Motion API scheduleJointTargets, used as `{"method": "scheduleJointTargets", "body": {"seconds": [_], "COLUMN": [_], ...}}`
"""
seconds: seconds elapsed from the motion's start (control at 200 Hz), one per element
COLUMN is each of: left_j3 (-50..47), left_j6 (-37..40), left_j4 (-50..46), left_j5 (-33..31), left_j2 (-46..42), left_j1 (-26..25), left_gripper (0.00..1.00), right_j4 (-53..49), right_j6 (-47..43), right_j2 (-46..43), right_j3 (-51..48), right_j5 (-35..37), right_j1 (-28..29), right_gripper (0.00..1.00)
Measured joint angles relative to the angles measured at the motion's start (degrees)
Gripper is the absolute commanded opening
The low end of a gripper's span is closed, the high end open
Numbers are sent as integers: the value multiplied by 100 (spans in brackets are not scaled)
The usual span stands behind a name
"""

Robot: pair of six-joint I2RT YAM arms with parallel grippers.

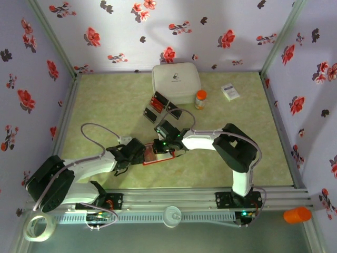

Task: Put the credit cards into the card holder
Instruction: Move the card holder to the center of the table.

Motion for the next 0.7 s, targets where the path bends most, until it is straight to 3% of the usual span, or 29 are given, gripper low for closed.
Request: {"method": "scheduleJointTargets", "body": {"seconds": [0.315,0.7], "left_j3": [-7,-310], "left_j6": [-2,-39], "left_j4": [2,-63], "left_j5": [2,142], "left_j2": [-26,-881], "left_j1": [2,2], "left_gripper": [100,100], "right_j4": [-74,-859], "right_j6": [-7,-350], "right_j2": [-76,-1019], "right_j3": [2,136], "right_j5": [2,330], "right_j1": [39,37], "right_gripper": [12,42]}}
